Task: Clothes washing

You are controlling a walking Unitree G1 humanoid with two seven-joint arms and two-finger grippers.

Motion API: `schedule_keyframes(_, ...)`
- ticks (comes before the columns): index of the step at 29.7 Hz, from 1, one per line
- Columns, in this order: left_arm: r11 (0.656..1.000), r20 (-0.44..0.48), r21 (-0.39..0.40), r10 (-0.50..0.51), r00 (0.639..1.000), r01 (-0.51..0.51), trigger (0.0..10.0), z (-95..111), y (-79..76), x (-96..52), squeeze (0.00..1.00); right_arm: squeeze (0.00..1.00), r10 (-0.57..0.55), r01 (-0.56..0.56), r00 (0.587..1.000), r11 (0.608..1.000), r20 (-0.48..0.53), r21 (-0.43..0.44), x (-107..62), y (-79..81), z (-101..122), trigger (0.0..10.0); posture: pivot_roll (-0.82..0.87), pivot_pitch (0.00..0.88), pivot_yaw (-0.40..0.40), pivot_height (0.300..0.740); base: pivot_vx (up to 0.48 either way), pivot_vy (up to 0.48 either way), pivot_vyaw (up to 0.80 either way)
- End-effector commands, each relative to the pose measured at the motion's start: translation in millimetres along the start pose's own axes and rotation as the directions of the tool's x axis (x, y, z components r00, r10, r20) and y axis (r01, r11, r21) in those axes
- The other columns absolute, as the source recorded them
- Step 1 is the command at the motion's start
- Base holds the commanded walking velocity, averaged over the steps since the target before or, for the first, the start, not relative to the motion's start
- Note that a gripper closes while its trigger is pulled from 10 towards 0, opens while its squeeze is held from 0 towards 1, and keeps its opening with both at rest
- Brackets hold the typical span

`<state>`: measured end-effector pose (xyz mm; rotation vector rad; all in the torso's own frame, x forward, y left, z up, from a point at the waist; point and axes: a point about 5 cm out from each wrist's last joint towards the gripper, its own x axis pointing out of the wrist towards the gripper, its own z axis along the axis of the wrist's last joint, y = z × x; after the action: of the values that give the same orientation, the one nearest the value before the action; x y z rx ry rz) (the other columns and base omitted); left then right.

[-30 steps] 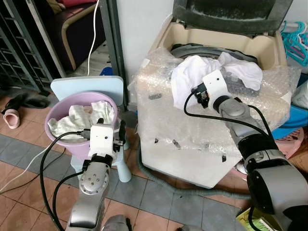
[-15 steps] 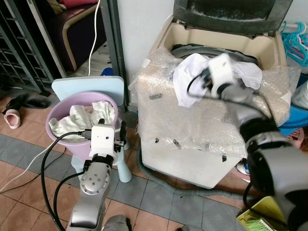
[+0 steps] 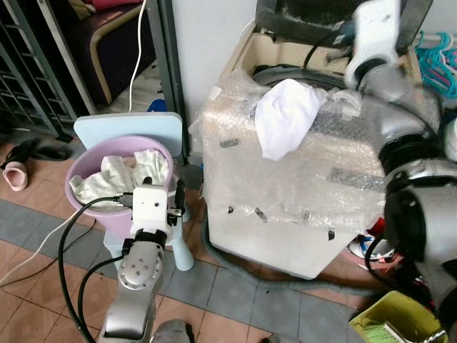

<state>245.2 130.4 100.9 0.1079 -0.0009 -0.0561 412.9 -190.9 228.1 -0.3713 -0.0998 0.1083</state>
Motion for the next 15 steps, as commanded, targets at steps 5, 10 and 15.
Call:
schedule_keyframes(5, 1.0, 0.041, 0.005, -0.021, 0.999, 0.02, 10.0, 10, 1.6, 4.3, 0.0, 0.0, 0.015, -0.015, 0.999, 1.0, 0.051, 0.0, -8.0, 8.2, -9, 10.0, 0.03, 0.0, 0.024, 0.74, 0.428, 0.049, 0.0)
schedule_keyframes(10, 1.0, 0.051, -0.003, -0.027, 0.998, 0.028, 10.0, 13, 2.2, 5.5, 0.0, 0.0, 0.09, -0.088, 0.993, 0.995, 0.071, -0.036, -16.0, 22.6, -18, 10.0, 0.03, 0.008, 0.032, 0.74, 0.441, 0.0, 0.0)
schedule_keyframes(15, 0.999, 0.054, -0.023, -0.034, 0.998, 0.035, 10.0, 14, 0.6, 1.4, 0.0, 0.5, 0.125, -0.125, 0.992, 0.989, -0.005, -0.074, -21.1, 24.5, -32, 10.0, 0.03, 0.017, 0.033, 0.74, 0.139, 0.0, 0.0)
